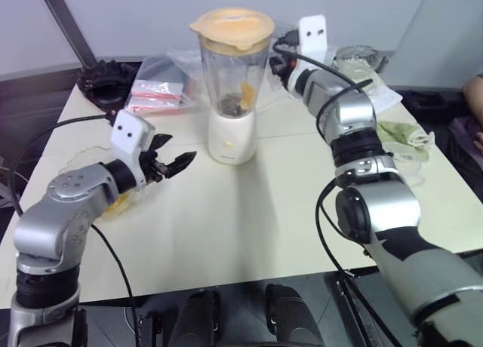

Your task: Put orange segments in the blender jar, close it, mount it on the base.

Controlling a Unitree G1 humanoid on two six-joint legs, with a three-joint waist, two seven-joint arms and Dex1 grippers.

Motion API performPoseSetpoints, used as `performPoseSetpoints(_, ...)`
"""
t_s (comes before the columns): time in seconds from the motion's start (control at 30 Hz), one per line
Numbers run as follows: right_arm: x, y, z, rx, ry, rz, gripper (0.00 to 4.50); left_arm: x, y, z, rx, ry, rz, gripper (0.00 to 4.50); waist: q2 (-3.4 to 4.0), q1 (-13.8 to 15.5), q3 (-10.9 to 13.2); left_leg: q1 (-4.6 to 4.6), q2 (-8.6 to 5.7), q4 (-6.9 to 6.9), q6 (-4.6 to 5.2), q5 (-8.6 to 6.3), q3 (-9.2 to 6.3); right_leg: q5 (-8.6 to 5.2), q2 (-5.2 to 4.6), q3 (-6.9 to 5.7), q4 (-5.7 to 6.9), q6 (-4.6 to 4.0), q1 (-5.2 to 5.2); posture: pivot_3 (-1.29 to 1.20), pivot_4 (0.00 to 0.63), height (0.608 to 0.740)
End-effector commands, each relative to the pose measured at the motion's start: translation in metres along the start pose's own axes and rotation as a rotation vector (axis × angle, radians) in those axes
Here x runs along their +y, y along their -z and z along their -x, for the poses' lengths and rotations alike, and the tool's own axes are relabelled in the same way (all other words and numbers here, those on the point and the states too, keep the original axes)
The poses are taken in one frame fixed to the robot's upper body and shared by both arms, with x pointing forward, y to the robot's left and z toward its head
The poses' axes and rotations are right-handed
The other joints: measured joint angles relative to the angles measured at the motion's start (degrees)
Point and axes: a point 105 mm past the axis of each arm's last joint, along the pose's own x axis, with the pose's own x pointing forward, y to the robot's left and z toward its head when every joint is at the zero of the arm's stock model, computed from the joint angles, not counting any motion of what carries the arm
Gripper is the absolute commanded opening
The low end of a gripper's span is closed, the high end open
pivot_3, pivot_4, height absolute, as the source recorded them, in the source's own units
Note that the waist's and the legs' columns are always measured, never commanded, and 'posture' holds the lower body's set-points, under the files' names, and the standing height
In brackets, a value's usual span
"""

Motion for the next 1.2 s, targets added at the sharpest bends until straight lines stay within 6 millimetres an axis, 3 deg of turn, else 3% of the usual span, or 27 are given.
performPoseSetpoints(0.03, -0.001, -0.006, 0.005, -0.009, 0.007, 0.020, 0.96, 0.004, -0.020, 0.005, -0.064, -0.016, -0.048, 3.74, 0.00, 0.00, 0.00, -0.01, 0.00, 0.00, 0.00, 0.00, 0.01, 0.00, 0.00, 0.00, -0.02, 0.00, 0.00, 0.00, 0.150, 0.740)
performPoseSetpoints(0.5, 0.013, 0.015, 0.010, 0.109, 0.040, 0.039, 0.96, 0.005, -0.016, 0.002, -0.062, -0.025, -0.050, 3.74, 0.00, -0.10, 0.00, 0.00, -0.01, -0.02, 0.00, 0.00, 0.00, 0.00, -0.02, -0.02, -0.02, 0.00, 0.00, 0.00, 0.150, 0.740)
performPoseSetpoints(0.83, 0.003, 0.021, 0.008, 0.119, 0.049, 0.054, 0.96, 0.000, -0.016, 0.000, -0.077, -0.001, -0.029, 3.74, -0.01, -0.13, -0.01, 0.03, 0.00, -0.02, 0.00, 0.00, 0.00, 0.00, -0.01, -0.02, -0.02, 0.00, 0.02, 0.00, 0.150, 0.740)
performPoseSetpoints(0.87, 0.002, 0.020, 0.008, 0.117, 0.054, 0.063, 1.99, -0.001, -0.017, 0.000, -0.085, 0.004, -0.025, 3.81, -0.05, -0.15, -0.03, 0.03, 0.00, -0.02, 0.00, 0.00, 0.01, 0.00, -0.01, -0.02, -0.02, 0.00, 0.03, 0.00, 0.150, 0.740)
performPoseSetpoints(0.93, -0.001, 0.019, 0.008, 0.111, 0.063, 0.091, 2.74, 0.001, -0.018, 0.000, -0.096, 0.005, -0.014, 3.81, -0.04, -0.16, -0.02, 0.03, -0.01, -0.02, 0.00, 0.00, 0.01, 0.00, -0.01, -0.02, -0.03, 0.00, 0.03, 0.00, 0.150, 0.740)
performPoseSetpoints(1.03, -0.003, 0.017, 0.010, 0.102, 0.073, 0.130, 4.24, 0.002, -0.019, 0.000, -0.105, 0.007, -0.002, 3.81, -0.03, -0.21, 0.02, 0.00, -0.01, -0.02, 0.00, 0.00, 0.02, 0.00, -0.01, -0.01, -0.03, 0.00, -0.01, 0.00, 0.150, 0.740)
performPoseSetpoints(1.2, -0.002, 0.018, 0.021, 0.085, 0.070, 0.197, 4.24, 0.005, -0.020, 0.000, -0.110, 0.010, 0.008, 3.81, -0.04, -0.22, 0.02, -0.04, 0.00, -0.10, 0.01, -0.01, 0.02, 0.00, 0.00, -0.01, -0.04, 0.01, -0.07, 0.00, 0.150, 0.740)
